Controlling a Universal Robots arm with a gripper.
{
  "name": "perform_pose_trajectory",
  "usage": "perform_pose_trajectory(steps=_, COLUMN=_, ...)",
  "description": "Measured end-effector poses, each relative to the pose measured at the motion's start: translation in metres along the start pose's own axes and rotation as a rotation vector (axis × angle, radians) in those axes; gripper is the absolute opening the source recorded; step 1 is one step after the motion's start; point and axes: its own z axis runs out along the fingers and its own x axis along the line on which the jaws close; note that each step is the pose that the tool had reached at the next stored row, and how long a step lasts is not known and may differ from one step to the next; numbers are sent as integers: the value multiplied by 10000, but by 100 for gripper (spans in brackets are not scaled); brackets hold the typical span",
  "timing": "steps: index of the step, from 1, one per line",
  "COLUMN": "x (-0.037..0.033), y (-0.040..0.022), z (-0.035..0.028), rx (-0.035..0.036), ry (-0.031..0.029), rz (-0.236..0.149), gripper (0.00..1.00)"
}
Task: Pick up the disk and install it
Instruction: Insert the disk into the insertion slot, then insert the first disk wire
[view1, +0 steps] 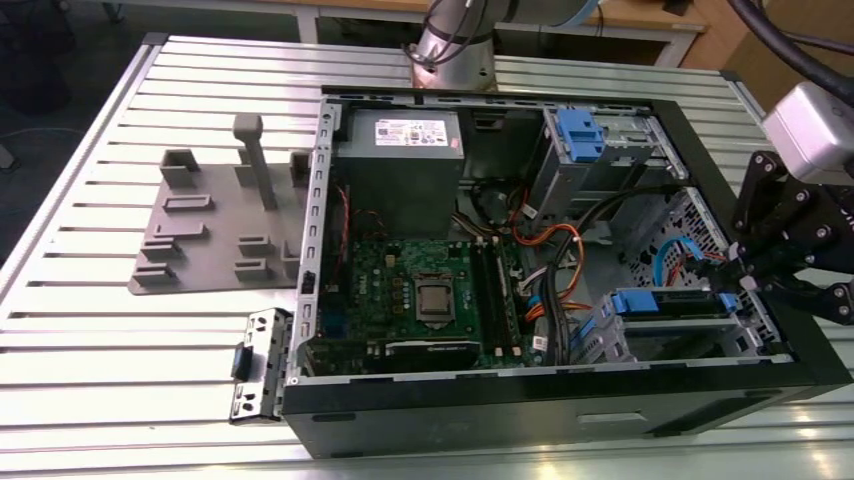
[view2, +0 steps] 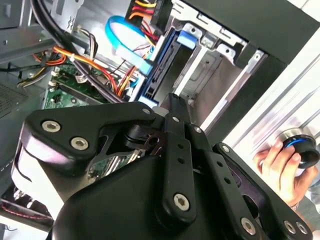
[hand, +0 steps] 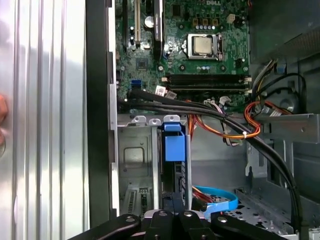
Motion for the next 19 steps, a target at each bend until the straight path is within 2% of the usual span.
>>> perform_pose_trajectory(steps=6, x=-2, y=-89, z=28, rx=-3, ry=1, rz=0, gripper=10)
perform_pose_trajectory(steps=10, x=-9, y=-189, z=33, rx=-12, ry=0, rz=1, gripper=10)
perform_pose_trajectory(steps=19, x=-10, y=-199, z=34, rx=-12, ry=2, rz=2, gripper=10)
